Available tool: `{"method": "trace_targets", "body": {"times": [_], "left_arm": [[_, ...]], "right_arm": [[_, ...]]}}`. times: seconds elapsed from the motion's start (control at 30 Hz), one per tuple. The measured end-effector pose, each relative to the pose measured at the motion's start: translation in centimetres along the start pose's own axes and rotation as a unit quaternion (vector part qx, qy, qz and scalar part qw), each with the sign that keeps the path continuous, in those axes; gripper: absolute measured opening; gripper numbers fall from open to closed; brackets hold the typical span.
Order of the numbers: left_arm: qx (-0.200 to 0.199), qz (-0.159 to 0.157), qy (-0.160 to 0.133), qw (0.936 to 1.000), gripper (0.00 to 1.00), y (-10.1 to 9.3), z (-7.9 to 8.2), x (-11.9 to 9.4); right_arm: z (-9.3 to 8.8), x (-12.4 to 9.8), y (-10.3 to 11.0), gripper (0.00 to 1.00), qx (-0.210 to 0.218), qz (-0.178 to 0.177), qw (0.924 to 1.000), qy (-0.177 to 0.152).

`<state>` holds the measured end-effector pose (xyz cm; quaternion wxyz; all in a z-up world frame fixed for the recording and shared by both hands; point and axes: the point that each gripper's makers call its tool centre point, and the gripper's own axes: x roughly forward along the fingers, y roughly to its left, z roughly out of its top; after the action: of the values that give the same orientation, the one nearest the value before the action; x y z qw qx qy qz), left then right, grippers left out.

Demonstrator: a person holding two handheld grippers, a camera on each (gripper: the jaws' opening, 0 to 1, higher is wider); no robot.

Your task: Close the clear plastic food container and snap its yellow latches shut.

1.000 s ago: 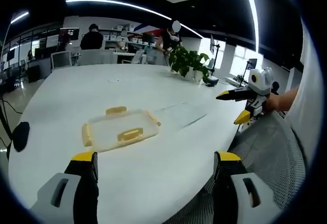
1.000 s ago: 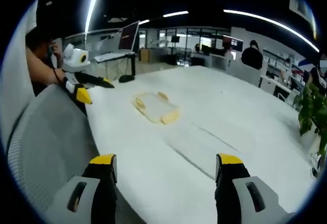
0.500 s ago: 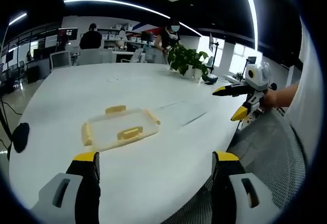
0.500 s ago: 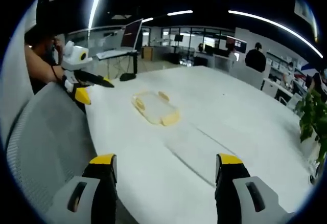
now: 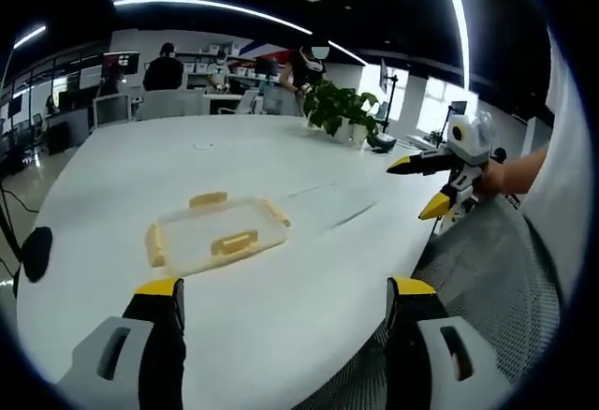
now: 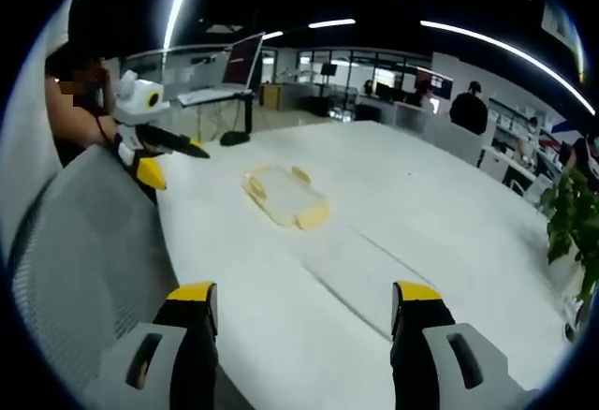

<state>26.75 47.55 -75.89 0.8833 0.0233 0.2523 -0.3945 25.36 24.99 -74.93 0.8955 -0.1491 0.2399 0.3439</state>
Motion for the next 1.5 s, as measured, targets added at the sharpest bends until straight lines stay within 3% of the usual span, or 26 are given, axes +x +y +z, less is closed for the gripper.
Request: {"method": "trace_targets", "body": {"times": [0.33, 0.63, 0.97, 1.5], "left_arm": [[0.016, -0.003, 0.004, 0.9999, 0.87, -0.1, 0.3, 0.1], [0.022, -0.001, -0.001, 0.9998, 0.87, 0.7, 0.7, -0.1], [0.057, -0.003, 0.023, 0.9981, 0.85, 1.9, 0.5, -0.1], [0.064, -0.012, 0.034, 0.9973, 0.84, 3.4, 0.6, 0.7]], "right_arm": [[-0.1, -0.2, -0.5, 0.76, 0.004, -0.012, 0.9999, 0.001], [0.5, 0.1, -0.3, 0.75, -0.010, 0.001, 1.0000, 0.000], [2.3, 1.8, -1.1, 0.72, -0.029, 0.013, 0.9995, -0.009], [3.2, 3.7, -1.4, 0.72, -0.062, 0.046, 0.9970, -0.008]]}}
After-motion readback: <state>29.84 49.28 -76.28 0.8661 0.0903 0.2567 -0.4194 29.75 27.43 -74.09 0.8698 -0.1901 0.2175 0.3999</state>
